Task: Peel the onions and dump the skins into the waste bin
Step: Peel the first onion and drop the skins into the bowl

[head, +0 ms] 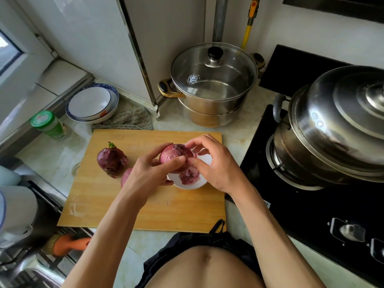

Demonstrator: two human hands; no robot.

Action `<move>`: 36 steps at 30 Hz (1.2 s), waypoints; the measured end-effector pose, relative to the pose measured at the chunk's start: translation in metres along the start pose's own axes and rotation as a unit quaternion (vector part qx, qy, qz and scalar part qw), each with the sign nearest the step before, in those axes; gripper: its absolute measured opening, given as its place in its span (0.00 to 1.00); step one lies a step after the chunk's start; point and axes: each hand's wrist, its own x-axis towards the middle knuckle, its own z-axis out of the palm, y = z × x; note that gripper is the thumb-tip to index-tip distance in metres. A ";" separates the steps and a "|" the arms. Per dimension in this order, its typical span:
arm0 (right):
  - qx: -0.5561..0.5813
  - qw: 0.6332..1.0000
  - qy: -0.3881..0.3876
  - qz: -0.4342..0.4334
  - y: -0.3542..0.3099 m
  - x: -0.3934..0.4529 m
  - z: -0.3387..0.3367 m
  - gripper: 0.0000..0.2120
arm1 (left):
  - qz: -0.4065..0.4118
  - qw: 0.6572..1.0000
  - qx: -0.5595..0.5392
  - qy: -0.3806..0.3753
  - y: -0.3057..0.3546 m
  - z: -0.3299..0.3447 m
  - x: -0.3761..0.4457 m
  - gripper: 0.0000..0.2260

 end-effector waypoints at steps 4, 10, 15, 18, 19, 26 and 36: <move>-0.007 1.000 0.006 -0.009 0.001 0.000 0.002 0.11 | -0.001 1.000 -0.006 0.003 0.002 0.000 -0.001 0.27; 0.006 1.000 0.008 -0.006 0.002 0.001 0.003 0.11 | -0.002 1.000 -0.007 0.003 0.002 -0.001 -0.002 0.28; 0.022 1.000 0.006 0.014 0.003 0.005 0.001 0.09 | 0.002 1.000 -0.005 0.000 0.002 -0.001 -0.002 0.28; 0.034 0.999 0.014 0.030 0.004 0.007 0.003 0.08 | 0.004 1.000 -0.003 0.003 0.002 0.000 -0.003 0.27; 0.034 0.999 0.018 0.032 0.004 0.007 0.004 0.07 | 0.003 1.000 -0.004 0.004 0.001 0.000 -0.003 0.28; 0.041 0.998 0.002 0.038 0.004 0.008 0.012 0.07 | -0.006 1.000 -0.012 0.019 -0.001 -0.004 -0.001 0.28; 0.081 0.996 0.020 0.028 0.000 0.008 0.014 0.09 | -0.009 0.999 -0.023 0.023 0.003 0.000 -0.003 0.28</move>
